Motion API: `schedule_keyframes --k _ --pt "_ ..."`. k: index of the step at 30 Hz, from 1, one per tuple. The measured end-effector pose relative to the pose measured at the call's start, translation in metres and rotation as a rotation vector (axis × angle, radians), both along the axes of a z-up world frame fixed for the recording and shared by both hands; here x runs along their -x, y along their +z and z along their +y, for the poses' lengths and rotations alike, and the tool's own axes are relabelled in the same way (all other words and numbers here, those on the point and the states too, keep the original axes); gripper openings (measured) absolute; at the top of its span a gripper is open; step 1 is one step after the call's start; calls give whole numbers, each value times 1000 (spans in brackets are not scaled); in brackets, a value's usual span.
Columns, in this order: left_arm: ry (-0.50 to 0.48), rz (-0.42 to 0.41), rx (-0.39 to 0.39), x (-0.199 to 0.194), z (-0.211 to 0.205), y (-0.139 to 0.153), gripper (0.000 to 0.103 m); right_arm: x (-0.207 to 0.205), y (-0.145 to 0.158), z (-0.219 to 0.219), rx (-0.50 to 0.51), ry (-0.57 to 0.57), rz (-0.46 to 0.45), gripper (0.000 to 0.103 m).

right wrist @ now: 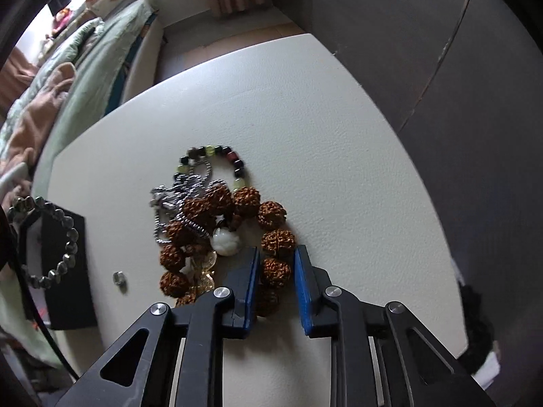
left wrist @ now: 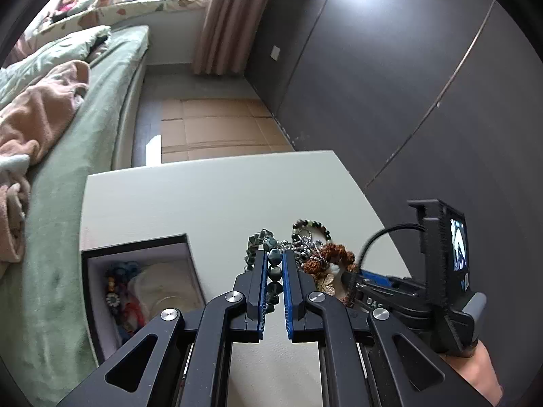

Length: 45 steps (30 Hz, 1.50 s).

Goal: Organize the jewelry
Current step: 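Lift the grey bead bracelet with the left tool while the right tool grasps the brown rudraksha bracelet, then carry both bracelets over the black box and open both tools to drop them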

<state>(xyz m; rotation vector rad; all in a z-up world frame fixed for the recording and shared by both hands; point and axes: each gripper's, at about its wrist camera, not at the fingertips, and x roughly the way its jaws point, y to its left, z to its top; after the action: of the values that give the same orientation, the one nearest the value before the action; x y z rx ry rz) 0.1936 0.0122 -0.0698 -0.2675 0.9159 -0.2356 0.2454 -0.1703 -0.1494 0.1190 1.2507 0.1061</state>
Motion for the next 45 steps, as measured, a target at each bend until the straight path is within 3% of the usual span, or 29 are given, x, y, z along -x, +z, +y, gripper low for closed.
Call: schedule_keyframes --k 7,23,33,35,37,38,45 --pt "28 -31 30 14 15 13 9 28 44 -17 -152 9 -148 21" --pt "65 -83 50 39 43 32 9 55 103 5 -258 67 -349 21" --pt "148 -37 69 36 81 23 10 66 127 35 -345 134 -441 21" --pt "147 1 91 34 87 18 19 69 130 44 -357 153 -453 21" --pt "161 18 107 34 95 15 59 71 133 51 -367 174 -459 21" --pt "181 8 109 37 100 15 64 71 133 58 -372 188 -463 21" --pt "224 -4 103 45 121 18 65 76 130 87 -399 242 -454 21"
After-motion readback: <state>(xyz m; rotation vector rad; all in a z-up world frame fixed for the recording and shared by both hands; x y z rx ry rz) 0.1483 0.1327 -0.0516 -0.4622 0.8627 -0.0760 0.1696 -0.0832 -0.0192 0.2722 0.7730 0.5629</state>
